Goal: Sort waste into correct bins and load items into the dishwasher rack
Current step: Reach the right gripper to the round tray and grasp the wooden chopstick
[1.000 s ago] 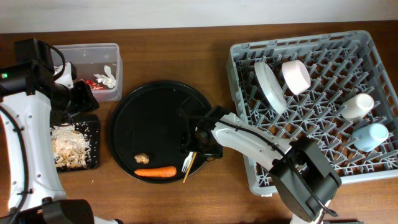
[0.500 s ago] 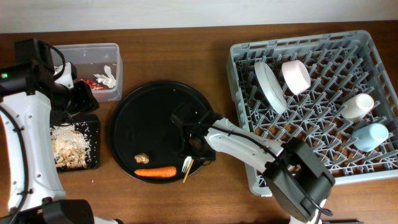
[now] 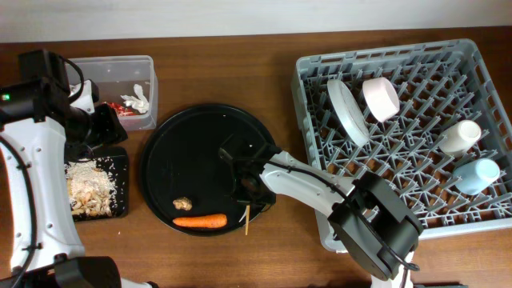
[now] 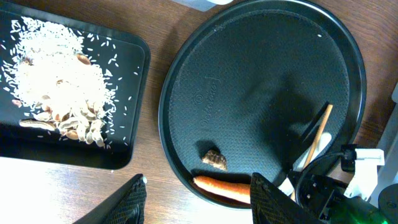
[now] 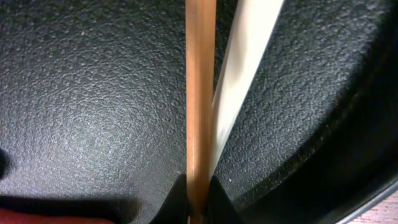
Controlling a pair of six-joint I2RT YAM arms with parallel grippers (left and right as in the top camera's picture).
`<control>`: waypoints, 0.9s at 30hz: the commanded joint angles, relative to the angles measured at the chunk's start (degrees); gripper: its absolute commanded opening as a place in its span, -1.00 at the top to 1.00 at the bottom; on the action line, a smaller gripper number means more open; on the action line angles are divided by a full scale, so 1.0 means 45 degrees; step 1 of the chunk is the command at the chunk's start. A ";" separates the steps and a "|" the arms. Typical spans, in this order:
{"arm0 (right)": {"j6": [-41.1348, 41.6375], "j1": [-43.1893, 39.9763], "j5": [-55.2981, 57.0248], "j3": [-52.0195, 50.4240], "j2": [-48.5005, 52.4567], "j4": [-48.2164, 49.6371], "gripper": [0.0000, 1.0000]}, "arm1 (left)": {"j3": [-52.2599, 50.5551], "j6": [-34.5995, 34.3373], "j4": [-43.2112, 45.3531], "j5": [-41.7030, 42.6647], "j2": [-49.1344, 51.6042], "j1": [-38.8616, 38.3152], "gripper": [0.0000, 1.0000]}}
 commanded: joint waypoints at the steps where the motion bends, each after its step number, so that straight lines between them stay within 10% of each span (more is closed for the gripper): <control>1: 0.0005 -0.0034 0.0651 0.0136 -0.0170 -0.0413 0.92 | 0.0010 0.0155 -0.0010 0.0044 -0.0049 0.0044 -0.06; 27: -0.0612 -0.0593 0.1093 0.0486 -0.0695 -0.1326 0.60 | 0.0010 0.0155 -0.0010 0.0044 -0.0049 0.0044 -0.06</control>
